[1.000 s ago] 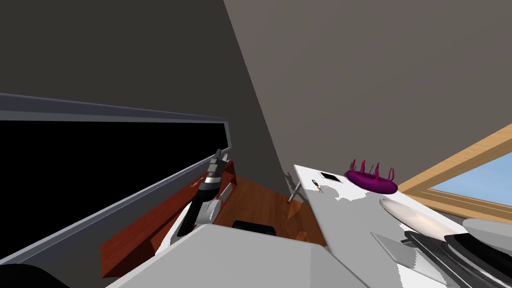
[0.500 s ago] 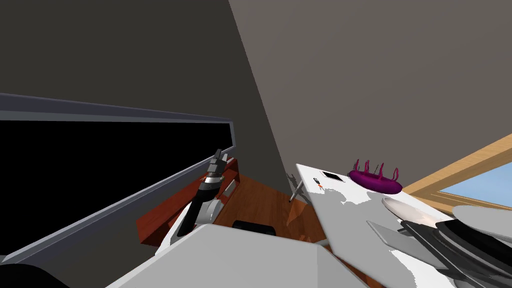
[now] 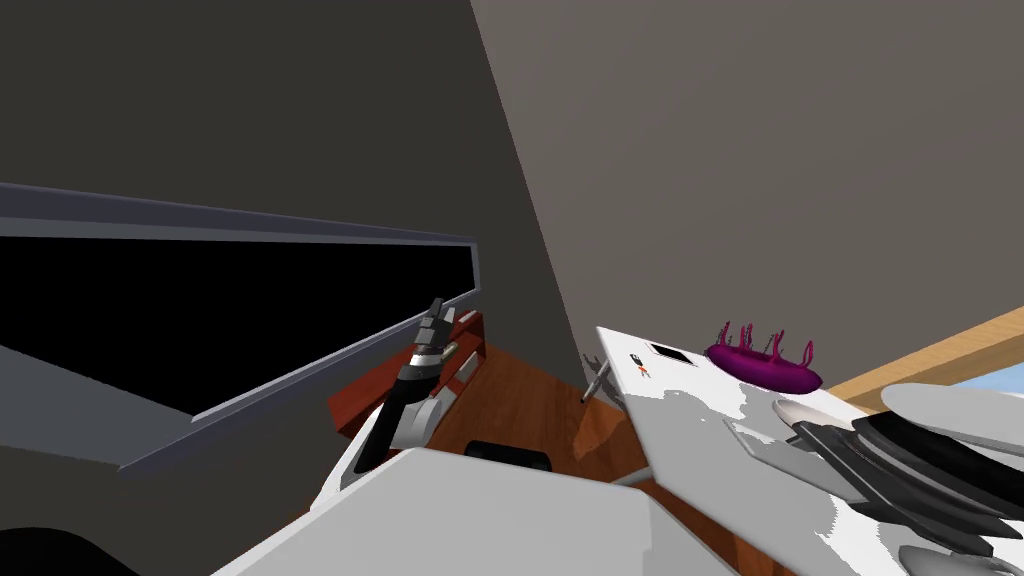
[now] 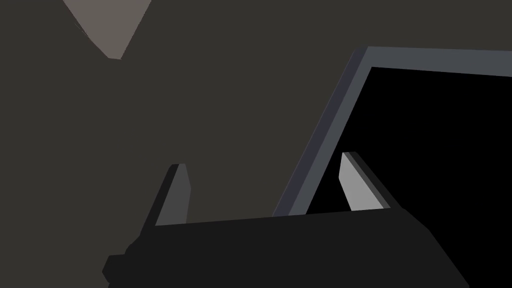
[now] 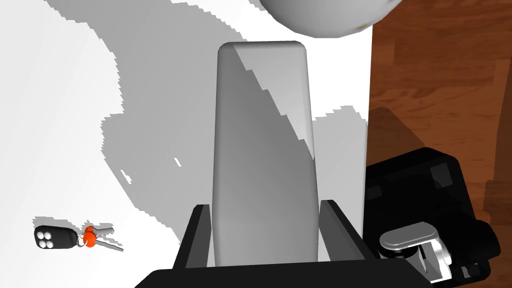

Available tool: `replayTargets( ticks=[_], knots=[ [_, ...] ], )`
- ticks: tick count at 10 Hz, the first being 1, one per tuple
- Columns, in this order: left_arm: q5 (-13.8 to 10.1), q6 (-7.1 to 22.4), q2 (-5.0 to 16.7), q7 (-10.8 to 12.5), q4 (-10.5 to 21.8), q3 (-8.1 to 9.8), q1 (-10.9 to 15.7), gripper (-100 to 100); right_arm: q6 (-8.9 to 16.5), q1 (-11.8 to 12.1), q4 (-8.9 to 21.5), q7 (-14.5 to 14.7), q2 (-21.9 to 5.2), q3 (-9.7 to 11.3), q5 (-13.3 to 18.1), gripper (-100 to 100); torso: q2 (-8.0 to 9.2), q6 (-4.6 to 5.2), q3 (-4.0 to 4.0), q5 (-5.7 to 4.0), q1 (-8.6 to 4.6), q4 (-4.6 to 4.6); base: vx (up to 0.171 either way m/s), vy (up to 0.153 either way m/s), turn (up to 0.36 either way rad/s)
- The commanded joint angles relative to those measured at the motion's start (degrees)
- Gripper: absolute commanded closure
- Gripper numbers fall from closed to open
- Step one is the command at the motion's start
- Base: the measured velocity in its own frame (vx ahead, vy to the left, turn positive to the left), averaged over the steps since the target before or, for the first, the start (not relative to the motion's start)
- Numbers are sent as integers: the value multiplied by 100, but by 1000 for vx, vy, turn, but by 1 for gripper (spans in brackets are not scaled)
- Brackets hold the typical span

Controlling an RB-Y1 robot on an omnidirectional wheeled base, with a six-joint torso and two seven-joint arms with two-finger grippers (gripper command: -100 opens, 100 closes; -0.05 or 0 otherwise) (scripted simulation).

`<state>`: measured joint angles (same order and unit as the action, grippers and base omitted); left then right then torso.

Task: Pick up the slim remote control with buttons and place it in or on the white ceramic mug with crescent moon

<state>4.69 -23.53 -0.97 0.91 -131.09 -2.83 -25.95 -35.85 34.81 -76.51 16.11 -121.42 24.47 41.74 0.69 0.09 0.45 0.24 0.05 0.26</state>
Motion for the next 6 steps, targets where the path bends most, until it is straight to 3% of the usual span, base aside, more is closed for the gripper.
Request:
replayTargets(
  ticks=[1,6],
  knots=[
    [0,0,0,0,0,0,0,0,-116,-36,18,-41,-125,41,-166,100,0,0,0,0,0,0,-176,-117,137],
    [0,0,1,0,0,2,0,0,-671,59,182,55,-344,-41,-719,100,9,11,3,-26,-76,-4,-162,-175,120]
  ],
)
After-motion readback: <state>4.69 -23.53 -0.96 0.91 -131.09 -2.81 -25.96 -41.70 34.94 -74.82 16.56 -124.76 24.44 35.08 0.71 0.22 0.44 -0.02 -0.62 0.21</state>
